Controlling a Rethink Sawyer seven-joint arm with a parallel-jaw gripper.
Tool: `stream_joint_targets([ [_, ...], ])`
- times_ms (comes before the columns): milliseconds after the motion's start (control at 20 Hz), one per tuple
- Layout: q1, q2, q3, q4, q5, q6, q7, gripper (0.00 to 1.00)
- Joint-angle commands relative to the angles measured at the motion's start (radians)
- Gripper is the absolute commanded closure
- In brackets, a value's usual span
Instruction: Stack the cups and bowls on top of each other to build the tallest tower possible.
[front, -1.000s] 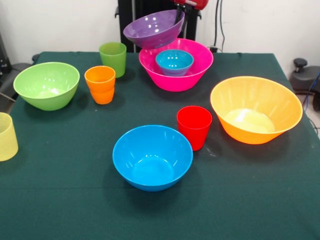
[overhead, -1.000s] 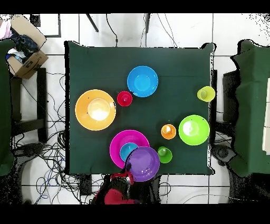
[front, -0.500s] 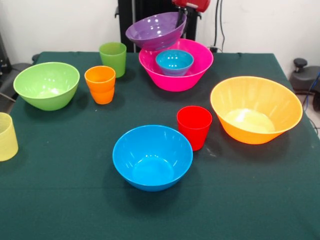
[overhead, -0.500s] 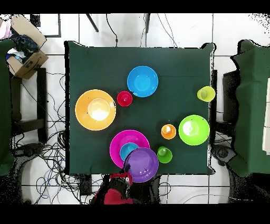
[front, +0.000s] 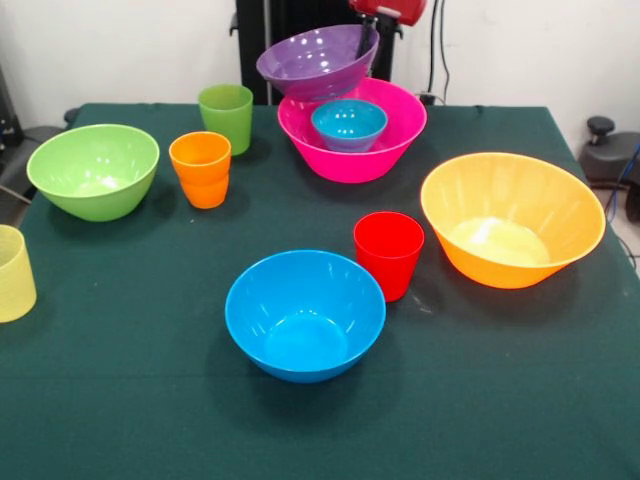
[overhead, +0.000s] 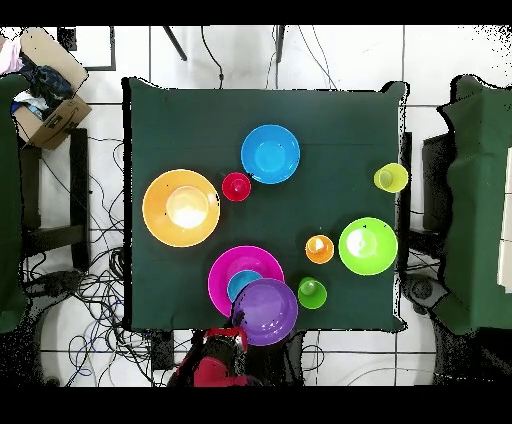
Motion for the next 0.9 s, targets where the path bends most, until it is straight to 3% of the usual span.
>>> stream_joint_targets([
  [50, -0.008, 0.068, 0.143, -0.115, 0.058, -0.045, 0.207, 1.0],
  [650, -0.003, 0.079, 0.163, -0.113, 0.091, -0.083, 0.292, 1.0],
  [800, -0.013, 0.085, 0.17, -0.126, 0.059, -0.093, 0.284, 1.0],
  [850, -0.019, 0.086, 0.173, -0.13, 0.046, -0.103, 0.288, 0.0],
  [900, -0.025, 0.086, 0.175, -0.131, 0.039, -0.115, 0.294, 0.0],
])
